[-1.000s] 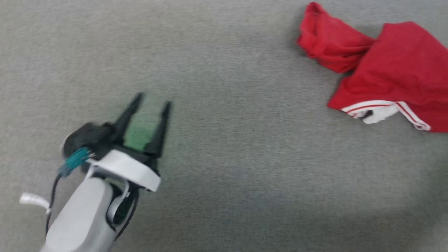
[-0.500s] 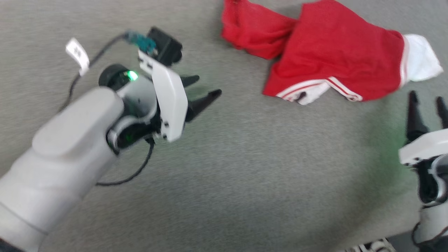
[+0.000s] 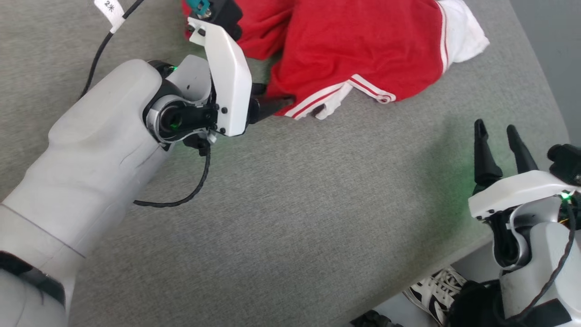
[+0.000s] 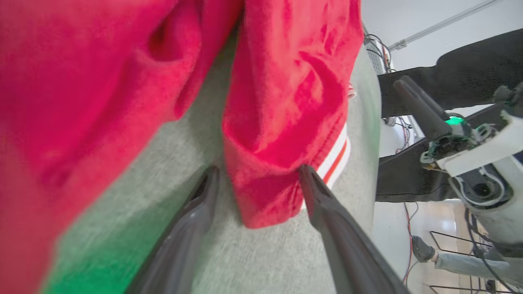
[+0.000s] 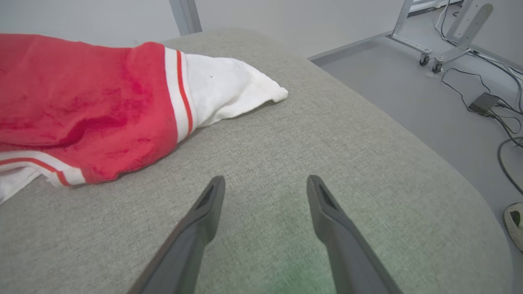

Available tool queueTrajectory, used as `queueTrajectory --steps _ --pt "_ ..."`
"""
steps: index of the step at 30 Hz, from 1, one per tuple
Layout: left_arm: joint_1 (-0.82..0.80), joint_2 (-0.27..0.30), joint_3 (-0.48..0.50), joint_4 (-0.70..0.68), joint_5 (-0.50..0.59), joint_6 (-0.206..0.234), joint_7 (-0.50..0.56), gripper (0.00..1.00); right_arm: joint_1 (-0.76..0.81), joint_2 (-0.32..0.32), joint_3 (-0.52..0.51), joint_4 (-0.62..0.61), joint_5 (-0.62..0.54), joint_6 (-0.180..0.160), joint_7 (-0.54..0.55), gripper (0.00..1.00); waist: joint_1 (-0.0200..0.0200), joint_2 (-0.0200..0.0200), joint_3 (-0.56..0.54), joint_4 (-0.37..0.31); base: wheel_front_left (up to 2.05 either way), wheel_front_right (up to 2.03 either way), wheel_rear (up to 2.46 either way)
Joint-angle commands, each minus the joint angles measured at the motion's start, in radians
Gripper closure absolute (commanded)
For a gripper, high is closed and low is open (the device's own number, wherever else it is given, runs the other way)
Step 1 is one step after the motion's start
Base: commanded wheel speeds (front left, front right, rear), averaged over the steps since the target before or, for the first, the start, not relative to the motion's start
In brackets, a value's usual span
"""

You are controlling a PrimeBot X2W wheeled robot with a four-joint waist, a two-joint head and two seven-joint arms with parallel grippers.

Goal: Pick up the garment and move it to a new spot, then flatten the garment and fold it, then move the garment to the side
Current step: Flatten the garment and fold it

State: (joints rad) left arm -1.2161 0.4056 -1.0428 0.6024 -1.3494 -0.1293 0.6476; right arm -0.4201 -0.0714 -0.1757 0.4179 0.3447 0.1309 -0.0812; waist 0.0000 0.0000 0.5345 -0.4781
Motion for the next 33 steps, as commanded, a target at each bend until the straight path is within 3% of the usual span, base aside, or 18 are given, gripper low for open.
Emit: queueTrajectory --steps 1,2,3,4,5,19,26,33 --pt "0.011 -0.005 -0.011 0.011 -0.009 0.000 0.008 0.00 -0.007 0.007 0.005 0.004 0.012 0.000 -0.012 0.00 0.0000 0.0000 0.014 -0.016 0.00 0.00 0.00" --pt "0.016 -0.012 -0.010 0.015 -0.023 0.000 0.010 0.00 -0.009 0.008 0.009 0.010 0.015 0.000 -0.015 0.00 0.0000 0.0000 0.016 -0.019 0.00 0.00 0.00" --pt "0.021 -0.018 -0.006 0.014 -0.042 0.000 0.014 0.20 -0.010 0.009 0.012 0.017 0.017 0.000 -0.021 0.00 0.0000 0.0000 0.017 -0.020 0.00 0.00 0.00" --pt "0.023 -0.021 -0.004 0.009 -0.057 0.000 0.017 0.64 -0.013 0.010 0.014 0.024 0.021 0.000 -0.024 0.00 0.0000 0.0000 0.019 -0.020 0.00 0.00 0.00" --pt "0.012 -0.016 -0.005 -0.003 -0.051 0.000 0.001 1.00 -0.019 0.012 0.017 0.032 0.026 0.000 -0.033 0.00 0.0000 0.0000 0.020 -0.018 0.00 0.00 0.00" --pt "-0.190 0.099 -0.045 -0.074 0.059 -0.001 -0.139 1.00 -0.020 0.016 0.037 0.078 0.042 0.000 -0.061 0.00 0.0000 0.0000 -0.031 0.026 0.00 0.00 0.00" --pt "-0.271 0.058 -0.129 0.073 0.223 0.000 -0.310 1.00 -0.038 0.019 0.101 0.097 0.063 0.000 -0.073 0.00 0.0000 0.0000 -0.019 -0.003 0.00 0.00 0.00" --pt "-0.253 0.008 -0.198 0.268 0.317 0.000 -0.400 1.00 -0.032 0.020 0.144 0.128 0.095 0.000 -0.101 0.00 0.0000 0.0000 -0.006 -0.045 0.00 0.00 0.00"
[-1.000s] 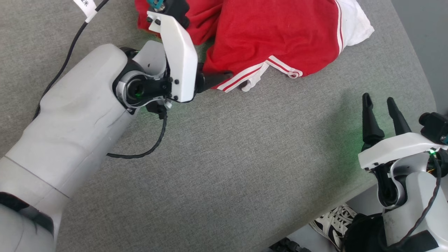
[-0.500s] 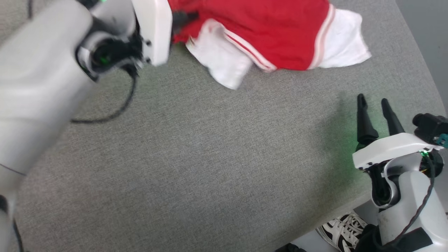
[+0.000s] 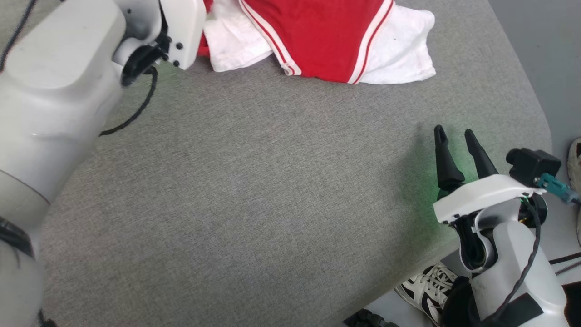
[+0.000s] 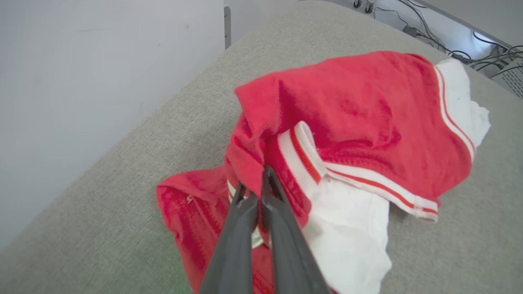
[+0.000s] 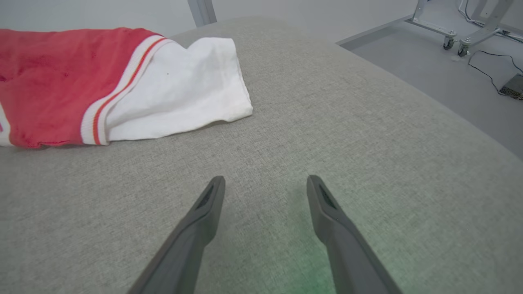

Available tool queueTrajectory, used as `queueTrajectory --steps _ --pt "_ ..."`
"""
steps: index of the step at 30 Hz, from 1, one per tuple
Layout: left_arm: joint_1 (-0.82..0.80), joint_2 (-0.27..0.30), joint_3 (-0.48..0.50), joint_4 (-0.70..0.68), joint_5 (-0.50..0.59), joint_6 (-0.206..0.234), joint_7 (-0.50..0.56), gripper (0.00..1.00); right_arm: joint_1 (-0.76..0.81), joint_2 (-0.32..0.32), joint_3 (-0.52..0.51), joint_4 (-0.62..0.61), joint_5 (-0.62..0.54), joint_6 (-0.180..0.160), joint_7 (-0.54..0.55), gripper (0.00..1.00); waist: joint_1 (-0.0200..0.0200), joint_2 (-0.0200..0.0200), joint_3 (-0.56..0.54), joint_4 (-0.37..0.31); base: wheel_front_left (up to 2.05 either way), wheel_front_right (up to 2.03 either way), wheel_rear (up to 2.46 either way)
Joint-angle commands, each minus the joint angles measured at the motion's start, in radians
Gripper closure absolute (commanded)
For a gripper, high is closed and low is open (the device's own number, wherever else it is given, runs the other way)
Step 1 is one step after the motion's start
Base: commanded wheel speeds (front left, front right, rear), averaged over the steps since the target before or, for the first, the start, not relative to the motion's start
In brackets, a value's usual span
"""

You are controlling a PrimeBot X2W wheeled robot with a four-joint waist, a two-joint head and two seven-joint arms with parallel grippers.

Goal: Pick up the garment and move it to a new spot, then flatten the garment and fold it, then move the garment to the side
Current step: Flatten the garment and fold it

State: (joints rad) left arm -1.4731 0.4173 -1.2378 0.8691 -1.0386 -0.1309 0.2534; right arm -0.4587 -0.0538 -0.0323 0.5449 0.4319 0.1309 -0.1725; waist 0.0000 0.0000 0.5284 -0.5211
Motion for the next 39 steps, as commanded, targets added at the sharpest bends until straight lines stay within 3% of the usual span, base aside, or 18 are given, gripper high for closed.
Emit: queueTrajectory --steps 1,2,3,9,13,20,27,37,38,39 --pt "0.003 -0.006 -0.006 0.011 0.010 0.001 -0.014 0.79 0.011 0.003 -0.004 0.005 0.007 0.000 -0.012 0.00 0.0000 0.0000 -0.003 0.001 0.00 0.00 0.00" --pt "0.004 -0.009 -0.008 0.016 0.003 0.001 -0.014 0.30 0.015 0.003 -0.009 0.008 0.006 0.000 -0.017 0.00 0.0000 0.0000 -0.006 0.005 0.00 0.00 0.00" --pt "0.007 -0.012 -0.012 0.011 -0.010 0.001 -0.009 0.00 0.017 0.003 -0.016 0.012 0.002 0.000 -0.018 0.00 0.0000 0.0000 -0.012 0.011 0.00 0.00 0.00" --pt "-0.019 -0.006 -0.011 -0.094 -0.093 0.001 -0.002 0.00 0.037 -0.005 -0.047 0.019 -0.021 0.000 -0.012 0.00 0.0000 0.0000 -0.054 0.068 0.00 0.00 0.00" --pt "0.029 0.005 -0.007 -0.219 -0.223 0.001 0.100 0.00 0.039 -0.009 -0.055 0.006 -0.032 0.000 0.001 0.00 0.0000 0.0000 -0.082 0.103 0.00 0.00 0.00" --pt "0.148 0.089 -0.011 -0.395 -0.412 0.006 0.281 0.00 0.046 -0.006 -0.063 -0.021 -0.045 0.000 0.022 0.00 0.0000 0.0000 -0.087 0.121 0.00 0.00 0.00" --pt "0.187 0.108 0.007 -0.328 -0.427 0.065 0.256 0.00 0.040 -0.001 -0.050 -0.044 -0.032 0.000 0.023 0.00 0.0000 0.0000 -0.044 0.084 0.00 0.00 0.00" --pt "0.147 0.048 0.054 -0.214 -0.477 0.037 0.256 0.00 0.053 0.002 -0.056 -0.037 -0.025 0.000 0.006 0.00 0.0000 0.0000 -0.034 0.054 0.00 0.00 0.00" --pt "0.140 0.043 0.055 -0.208 -0.477 0.033 0.259 0.13 0.053 0.002 -0.055 -0.036 -0.025 0.000 0.005 0.00 0.0000 0.0000 -0.035 0.053 0.00 0.00 0.00" --pt "0.135 0.038 0.056 -0.201 -0.477 0.031 0.263 0.36 0.053 0.002 -0.054 -0.034 -0.025 0.000 0.003 0.00 0.0000 0.0000 -0.036 0.053 0.00 0.00 0.00"
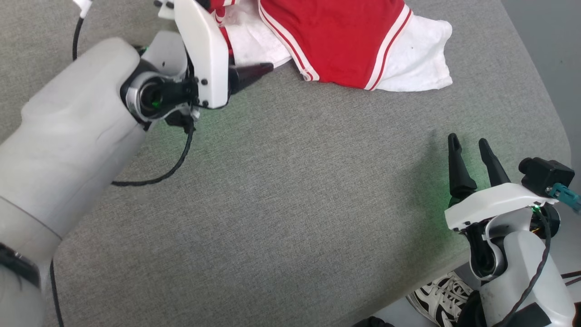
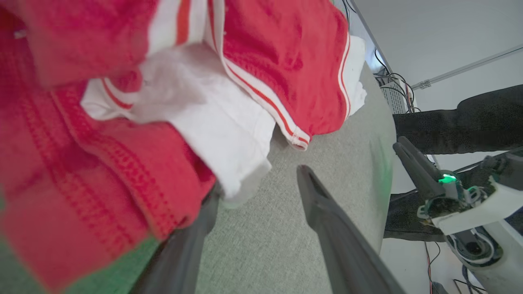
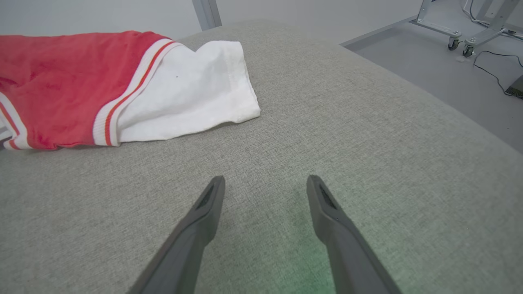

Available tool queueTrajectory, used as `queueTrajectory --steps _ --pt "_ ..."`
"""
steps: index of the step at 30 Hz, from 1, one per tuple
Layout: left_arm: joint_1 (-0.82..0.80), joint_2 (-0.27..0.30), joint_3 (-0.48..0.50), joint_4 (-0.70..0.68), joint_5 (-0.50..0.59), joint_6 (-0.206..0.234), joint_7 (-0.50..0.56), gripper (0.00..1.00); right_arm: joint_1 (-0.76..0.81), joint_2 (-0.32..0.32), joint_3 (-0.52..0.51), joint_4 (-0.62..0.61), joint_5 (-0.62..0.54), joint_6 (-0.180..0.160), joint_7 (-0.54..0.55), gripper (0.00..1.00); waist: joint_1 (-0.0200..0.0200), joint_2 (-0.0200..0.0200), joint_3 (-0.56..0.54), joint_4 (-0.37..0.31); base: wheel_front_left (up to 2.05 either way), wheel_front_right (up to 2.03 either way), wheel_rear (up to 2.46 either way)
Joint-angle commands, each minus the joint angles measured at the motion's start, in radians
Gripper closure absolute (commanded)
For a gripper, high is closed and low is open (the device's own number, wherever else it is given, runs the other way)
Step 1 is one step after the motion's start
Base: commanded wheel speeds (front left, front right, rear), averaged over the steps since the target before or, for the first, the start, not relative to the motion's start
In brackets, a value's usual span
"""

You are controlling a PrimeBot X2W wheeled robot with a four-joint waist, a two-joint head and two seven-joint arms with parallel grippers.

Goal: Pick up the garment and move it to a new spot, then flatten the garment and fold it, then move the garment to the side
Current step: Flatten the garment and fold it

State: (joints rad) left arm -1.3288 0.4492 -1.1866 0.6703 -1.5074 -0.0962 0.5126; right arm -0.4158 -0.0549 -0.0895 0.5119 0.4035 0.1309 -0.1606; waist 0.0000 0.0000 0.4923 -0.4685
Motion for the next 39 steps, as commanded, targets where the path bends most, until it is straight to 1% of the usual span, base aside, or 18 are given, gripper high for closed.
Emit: queueTrajectory --steps 1,2,6,10,13,15,18,22,25,27,28,29,30,31,32,34,36,39 --pt "-0.012 -0.001 0.005 0.005 -0.009 -0.005 0.006 0.77 0.010 0.004 0.004 0.001 0.004 0.000 -0.010 0.00 0.0000 0.0000 -0.001 0.000 0.00 0.00 0.00" --pt "-0.014 -0.009 0.005 0.012 -0.013 -0.008 0.008 1.00 0.010 0.004 0.005 0.002 0.005 0.000 -0.010 0.00 0.0000 0.0000 -0.004 0.001 0.00 0.00 0.00" --pt "-0.026 -0.028 0.004 0.031 -0.017 -0.014 0.025 1.00 0.010 0.004 0.001 0.009 0.005 0.000 -0.013 0.00 0.0000 0.0000 -0.014 0.012 0.00 0.00 0.00" --pt "-0.020 -0.036 0.001 0.020 -0.023 -0.024 0.036 1.00 0.018 0.003 -0.023 0.008 -0.006 0.000 -0.014 0.00 0.0000 0.0000 -0.035 0.048 0.00 0.00 0.00" --pt "0.003 -0.016 0.006 -0.026 -0.034 -0.028 0.049 1.00 0.024 -0.005 -0.035 -0.003 -0.020 0.000 -0.002 0.00 0.0000 0.0000 -0.057 0.093 0.00 0.00 0.00" --pt "0.024 0.020 0.010 -0.075 -0.051 -0.032 0.062 1.00 0.030 -0.010 -0.044 -0.012 -0.030 0.000 0.006 0.00 0.0000 0.0000 -0.072 0.126 0.00 0.00 0.00" --pt "0.062 0.102 0.020 -0.168 -0.089 -0.034 0.093 1.00 0.033 -0.020 -0.055 -0.032 -0.043 0.000 0.022 0.00 0.0000 0.0000 -0.091 0.177 0.00 0.00 0.00" --pt "0.116 0.258 0.021 -0.294 -0.100 -0.028 0.118 1.00 0.035 -0.025 -0.059 -0.072 -0.061 0.000 0.049 0.00 0.0000 0.0000 -0.106 0.233 0.00 0.00 0.00" --pt "0.153 0.384 0.020 -0.365 -0.059 -0.006 0.084 1.00 0.042 -0.025 -0.066 -0.103 -0.069 0.000 0.070 0.00 0.0000 0.0000 -0.110 0.264 0.00 0.00 0.00" --pt "0.165 0.458 0.024 -0.398 -0.018 0.006 0.034 1.00 0.047 -0.025 -0.074 -0.122 -0.076 0.000 0.084 0.00 0.0000 0.0000 -0.109 0.278 0.00 0.00 0.00" --pt "0.168 0.491 0.026 -0.402 0.020 0.019 0.002 1.00 0.051 -0.025 -0.079 -0.132 -0.078 0.000 0.090 0.00 0.0000 0.0000 -0.109 0.284 0.00 0.00 0.00" --pt "0.171 0.536 0.018 -0.411 0.100 0.023 -0.071 1.00 0.058 -0.025 -0.087 -0.146 -0.084 0.000 0.101 0.00 0.0000 0.0000 -0.108 0.293 0.00 0.00 0.00" --pt "0.182 0.545 0.032 -0.401 0.101 0.043 -0.110 1.00 0.059 -0.024 -0.089 -0.153 -0.086 0.000 0.106 0.00 0.0000 0.0000 -0.109 0.296 0.00 0.00 0.00" --pt "0.199 0.548 0.039 -0.395 0.091 0.050 -0.134 1.00 0.062 -0.024 -0.091 -0.159 -0.087 0.000 0.111 0.00 0.0000 0.0000 -0.110 0.298 0.00 0.00 0.00" --pt "0.199 0.548 0.039 -0.395 0.091 0.050 -0.134 1.00 0.062 -0.024 -0.091 -0.159 -0.087 0.000 0.111 0.00 0.0000 0.0000 -0.110 0.298 0.00 0.00 0.00" --pt "0.220 0.564 0.038 -0.384 0.098 0.061 -0.161 1.00 0.064 -0.023 -0.093 -0.173 -0.089 0.000 0.122 0.00 0.0000 0.0000 -0.113 0.300 0.00 0.00 0.00" --pt "0.254 0.570 0.022 -0.358 0.086 0.065 -0.154 1.00 0.071 -0.022 -0.094 -0.181 -0.091 0.000 0.133 0.00 0.0000 0.0000 -0.115 0.301 0.00 0.00 0.00" --pt "0.303 0.557 -0.003 -0.296 0.067 0.067 -0.142 1.00 0.076 -0.021 -0.092 -0.196 -0.095 0.000 0.143 0.00 0.0000 0.0000 -0.117 0.295 0.00 0.00 0.00"
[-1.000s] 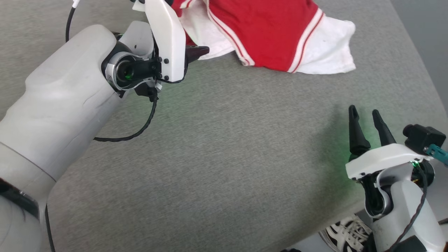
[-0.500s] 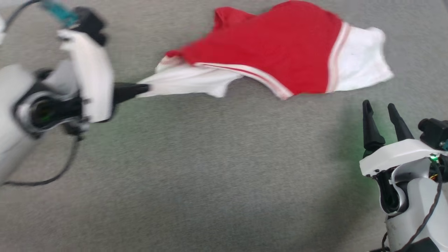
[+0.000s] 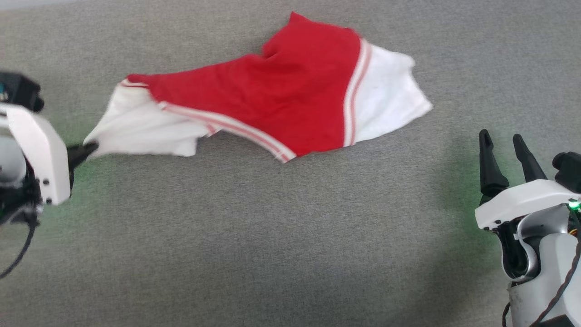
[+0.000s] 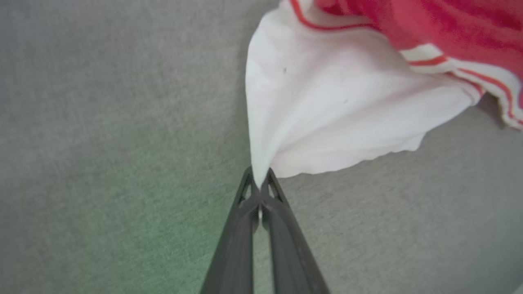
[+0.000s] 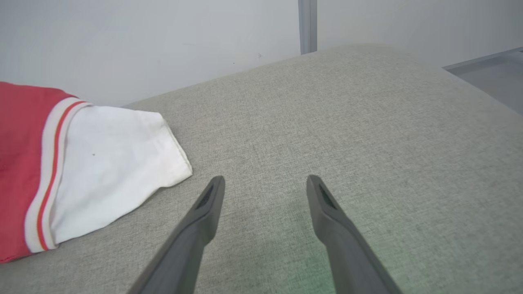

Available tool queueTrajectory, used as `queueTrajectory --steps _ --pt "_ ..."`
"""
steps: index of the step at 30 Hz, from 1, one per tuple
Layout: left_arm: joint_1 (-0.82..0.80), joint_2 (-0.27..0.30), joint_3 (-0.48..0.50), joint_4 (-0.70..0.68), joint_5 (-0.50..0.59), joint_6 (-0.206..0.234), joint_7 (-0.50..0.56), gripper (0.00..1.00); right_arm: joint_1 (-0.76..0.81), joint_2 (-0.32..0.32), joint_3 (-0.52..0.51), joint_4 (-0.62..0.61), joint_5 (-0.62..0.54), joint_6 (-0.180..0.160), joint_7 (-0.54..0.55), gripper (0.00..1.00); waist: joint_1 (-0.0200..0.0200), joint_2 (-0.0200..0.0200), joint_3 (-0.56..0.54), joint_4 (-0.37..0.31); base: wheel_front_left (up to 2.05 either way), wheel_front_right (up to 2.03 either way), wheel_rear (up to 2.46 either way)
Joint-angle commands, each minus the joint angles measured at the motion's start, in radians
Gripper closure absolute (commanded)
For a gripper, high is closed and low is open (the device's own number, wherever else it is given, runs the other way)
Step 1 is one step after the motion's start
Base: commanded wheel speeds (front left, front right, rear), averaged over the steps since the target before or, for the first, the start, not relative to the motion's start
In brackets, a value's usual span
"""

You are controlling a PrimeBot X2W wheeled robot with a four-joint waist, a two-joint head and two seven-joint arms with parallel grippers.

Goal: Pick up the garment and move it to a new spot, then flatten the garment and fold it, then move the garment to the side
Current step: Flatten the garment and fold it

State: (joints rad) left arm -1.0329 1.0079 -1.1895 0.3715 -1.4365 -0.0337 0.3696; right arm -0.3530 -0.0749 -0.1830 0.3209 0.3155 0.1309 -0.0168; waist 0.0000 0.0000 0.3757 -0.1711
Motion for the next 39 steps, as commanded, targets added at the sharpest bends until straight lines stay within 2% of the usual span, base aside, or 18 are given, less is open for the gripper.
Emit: queueTrajectory --steps 1,6,12,13,14,15,16,19,21,24,28,31,35,37,38,39 --pt "0.021 -0.010 -0.008 0.028 -0.004 0.003 0.003 1.00 0.015 -0.001 0.001 -0.011 -0.007 0.000 0.006 0.00 0.0000 0.0000 0.000 -0.005 0.00 0.00 0.00" --pt "0.068 -0.060 -0.029 0.162 0.008 -0.008 -0.022 1.00 0.027 -0.002 -0.006 -0.039 -0.011 0.000 0.022 0.00 0.0000 0.0000 0.003 -0.016 0.00 0.00 0.00" --pt "0.059 -0.101 -0.046 0.254 0.059 -0.035 -0.040 1.00 0.037 -0.002 -0.007 -0.066 -0.024 0.000 0.045 0.00 0.0000 0.0000 -0.005 -0.011 0.00 0.00 0.00" --pt "0.057 -0.105 -0.047 0.263 0.065 -0.037 -0.047 0.89 0.037 -0.004 -0.001 -0.071 -0.028 0.000 0.053 0.00 0.0000 0.0000 -0.009 -0.007 0.00 0.00 0.00" --pt "0.054 -0.108 -0.048 0.270 0.073 -0.040 -0.062 0.71 0.038 -0.007 0.006 -0.075 -0.030 0.000 0.055 0.00 0.0000 0.0000 -0.015 -0.003 0.00 0.00 0.00" --pt "0.055 -0.111 -0.046 0.273 0.081 -0.043 -0.079 0.45 0.038 -0.013 0.014 -0.078 -0.032 0.000 0.064 0.00 0.0000 0.0000 -0.020 0.001 0.00 0.00 0.00" --pt "0.059 -0.115 -0.042 0.275 0.084 -0.048 -0.102 0.00 0.037 -0.019 0.024 -0.081 -0.035 0.000 0.072 0.00 0.0000 0.0000 -0.026 0.007 0.00 0.00 0.00" --pt "0.077 -0.135 -0.018 0.263 0.080 -0.052 -0.190 0.00 0.025 -0.052 0.082 -0.092 -0.047 0.000 0.106 0.00 0.0000 0.0000 -0.045 0.030 0.00 0.00 0.00" --pt "0.096 -0.141 -0.013 0.246 0.113 -0.037 -0.277 0.00 0.012 -0.088 0.136 -0.102 -0.052 0.000 0.138 0.00 0.0000 0.0000 -0.056 0.048 0.00 0.00 0.00" --pt "0.137 -0.167 -0.010 0.216 0.160 0.004 -0.425 0.00 -0.007 -0.160 0.215 -0.104 -0.053 0.000 0.197 0.00 0.0000 0.0000 -0.068 0.086 0.00 0.00 0.00" --pt "0.202 -0.217 0.017 0.182 0.204 0.083 -0.605 0.00 -0.058 -0.254 0.298 -0.085 -0.029 0.000 0.296 0.00 0.0000 0.0000 -0.076 0.141 0.00 0.00 0.00" --pt "0.255 -0.272 0.075 0.148 0.273 0.164 -0.635 0.00 -0.103 -0.321 0.344 -0.060 0.007 0.000 0.386 0.00 0.0000 0.0000 -0.078 0.189 0.00 0.00 0.00" --pt "0.391 -0.351 0.274 0.038 0.459 0.257 -0.635 0.00 -0.164 -0.387 0.378 -0.017 0.078 0.000 0.514 0.00 0.0000 0.0000 -0.074 0.250 0.00 0.00 0.00" --pt "0.466 -0.397 0.384 -0.019 0.553 0.278 -0.635 0.00 -0.190 -0.409 0.379 0.009 0.128 0.000 0.580 0.00 0.0000 0.0000 -0.072 0.279 0.00 0.00 0.00" --pt "0.466 -0.397 0.384 -0.019 0.553 0.278 -0.635 0.00 -0.190 -0.409 0.379 0.009 0.128 0.000 0.580 0.00 0.0000 0.0000 -0.072 0.279 0.00 0.00 0.00" --pt "0.501 -0.421 0.430 -0.044 0.594 0.281 -0.635 0.00 -0.200 -0.428 0.373 0.024 0.145 0.000 0.610 0.00 0.0000 0.0000 -0.070 0.295 0.00 0.00 0.00"
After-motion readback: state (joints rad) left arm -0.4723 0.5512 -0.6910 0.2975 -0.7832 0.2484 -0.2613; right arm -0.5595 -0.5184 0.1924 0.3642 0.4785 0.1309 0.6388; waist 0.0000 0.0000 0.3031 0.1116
